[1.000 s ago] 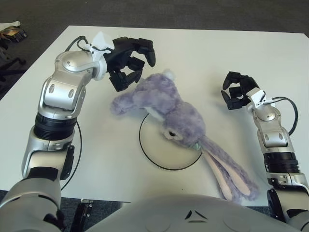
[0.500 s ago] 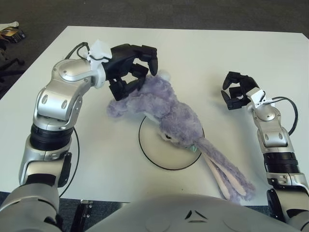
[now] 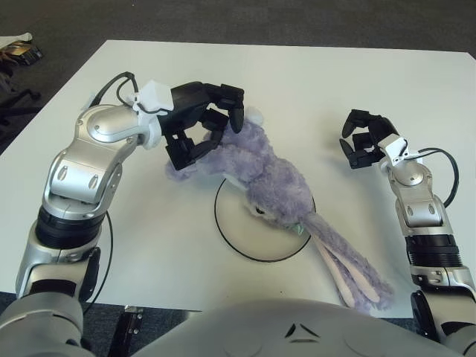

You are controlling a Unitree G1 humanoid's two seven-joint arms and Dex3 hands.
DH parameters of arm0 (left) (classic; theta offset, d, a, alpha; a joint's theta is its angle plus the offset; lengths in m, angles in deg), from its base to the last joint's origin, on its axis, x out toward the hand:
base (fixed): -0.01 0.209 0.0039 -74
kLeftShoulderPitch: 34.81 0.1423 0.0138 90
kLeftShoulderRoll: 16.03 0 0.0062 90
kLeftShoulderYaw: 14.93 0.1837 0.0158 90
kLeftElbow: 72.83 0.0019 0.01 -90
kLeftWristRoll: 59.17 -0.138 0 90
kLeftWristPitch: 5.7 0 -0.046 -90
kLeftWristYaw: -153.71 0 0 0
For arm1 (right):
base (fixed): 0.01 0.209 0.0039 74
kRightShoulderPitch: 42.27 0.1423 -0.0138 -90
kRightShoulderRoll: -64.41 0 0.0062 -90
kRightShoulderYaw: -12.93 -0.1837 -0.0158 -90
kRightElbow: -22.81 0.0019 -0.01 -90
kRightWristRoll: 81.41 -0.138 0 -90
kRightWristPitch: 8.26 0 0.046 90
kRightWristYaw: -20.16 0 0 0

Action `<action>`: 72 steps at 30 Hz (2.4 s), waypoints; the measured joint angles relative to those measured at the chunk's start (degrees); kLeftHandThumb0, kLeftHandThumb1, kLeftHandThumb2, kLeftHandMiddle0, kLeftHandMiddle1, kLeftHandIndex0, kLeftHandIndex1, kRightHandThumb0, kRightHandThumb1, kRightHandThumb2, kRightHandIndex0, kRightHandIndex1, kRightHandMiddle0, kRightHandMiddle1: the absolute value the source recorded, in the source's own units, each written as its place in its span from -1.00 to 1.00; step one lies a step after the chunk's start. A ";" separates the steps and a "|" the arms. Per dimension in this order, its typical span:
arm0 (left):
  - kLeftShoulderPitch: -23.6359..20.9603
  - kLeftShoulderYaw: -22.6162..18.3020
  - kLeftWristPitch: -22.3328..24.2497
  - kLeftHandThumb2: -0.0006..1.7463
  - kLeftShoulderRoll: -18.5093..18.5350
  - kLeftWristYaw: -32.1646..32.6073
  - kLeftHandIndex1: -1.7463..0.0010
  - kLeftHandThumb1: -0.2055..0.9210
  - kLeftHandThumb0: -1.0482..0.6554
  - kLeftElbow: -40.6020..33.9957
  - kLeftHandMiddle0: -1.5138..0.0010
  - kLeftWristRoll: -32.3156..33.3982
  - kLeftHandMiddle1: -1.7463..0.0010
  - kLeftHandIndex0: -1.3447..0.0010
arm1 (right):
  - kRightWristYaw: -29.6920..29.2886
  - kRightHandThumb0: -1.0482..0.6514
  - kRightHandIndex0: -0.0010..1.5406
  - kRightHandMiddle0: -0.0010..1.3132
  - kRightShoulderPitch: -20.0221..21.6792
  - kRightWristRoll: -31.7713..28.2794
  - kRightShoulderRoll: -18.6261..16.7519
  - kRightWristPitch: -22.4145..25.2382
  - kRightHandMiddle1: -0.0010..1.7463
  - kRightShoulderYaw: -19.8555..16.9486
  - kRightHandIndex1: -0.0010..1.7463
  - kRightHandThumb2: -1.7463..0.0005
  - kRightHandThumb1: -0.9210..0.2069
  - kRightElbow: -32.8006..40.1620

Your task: Put the doll into the plate.

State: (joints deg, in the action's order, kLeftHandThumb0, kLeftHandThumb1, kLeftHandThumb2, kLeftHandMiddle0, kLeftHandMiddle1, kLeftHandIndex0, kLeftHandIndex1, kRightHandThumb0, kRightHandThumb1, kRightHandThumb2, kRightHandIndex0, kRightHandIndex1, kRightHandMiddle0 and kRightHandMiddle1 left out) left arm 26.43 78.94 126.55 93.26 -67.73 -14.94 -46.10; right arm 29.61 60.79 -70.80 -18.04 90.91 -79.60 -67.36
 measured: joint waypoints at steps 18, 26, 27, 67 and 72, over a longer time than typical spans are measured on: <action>0.76 1.27 -8.72 1.00 2.24 0.95 -0.86 -0.83 0.23 1.14 -0.23 -4.78 -0.98 -0.14 | 0.03 -0.37 0.53 0.05 -0.32 1.38 0.19 -1.10 1.00 0.49 1.00 -0.63 0.25 1.07; 1.05 2.79 -22.34 0.69 3.30 2.64 -0.91 -0.36 0.22 5.92 0.13 -12.70 -1.00 0.09 | 0.15 -0.36 0.53 0.04 -0.33 1.80 0.21 -1.08 1.00 0.78 1.00 -0.62 0.23 1.10; 1.20 2.84 -24.07 0.66 3.47 3.02 -0.94 -0.30 0.22 6.44 0.18 -13.92 -1.00 0.13 | 0.17 -0.36 0.53 0.04 -0.34 1.81 0.21 -1.08 1.00 0.78 1.00 -0.62 0.23 1.10; 9.09 0.46 -57.15 -0.27 3.06 14.22 0.33 0.39 -0.68 18.51 0.91 -28.67 0.39 1.00 | 0.71 -0.36 0.52 0.03 -0.51 1.76 0.21 -2.04 1.00 0.73 1.00 -0.61 0.22 0.97; 10.64 0.46 -56.48 -0.38 3.51 12.32 0.48 0.53 -0.75 17.47 0.92 -28.48 0.62 1.00 | 0.93 -0.36 0.55 0.02 -0.52 1.78 0.23 -2.04 1.00 0.74 1.00 -0.60 0.20 0.97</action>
State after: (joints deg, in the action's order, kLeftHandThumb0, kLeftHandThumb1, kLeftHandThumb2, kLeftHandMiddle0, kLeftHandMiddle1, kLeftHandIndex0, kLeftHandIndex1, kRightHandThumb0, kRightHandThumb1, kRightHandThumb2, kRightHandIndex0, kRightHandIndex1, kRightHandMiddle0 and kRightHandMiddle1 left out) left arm 37.07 79.41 70.06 96.77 -55.40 2.52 -74.58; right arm 30.55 60.26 -69.03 -17.81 88.87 -78.86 -66.39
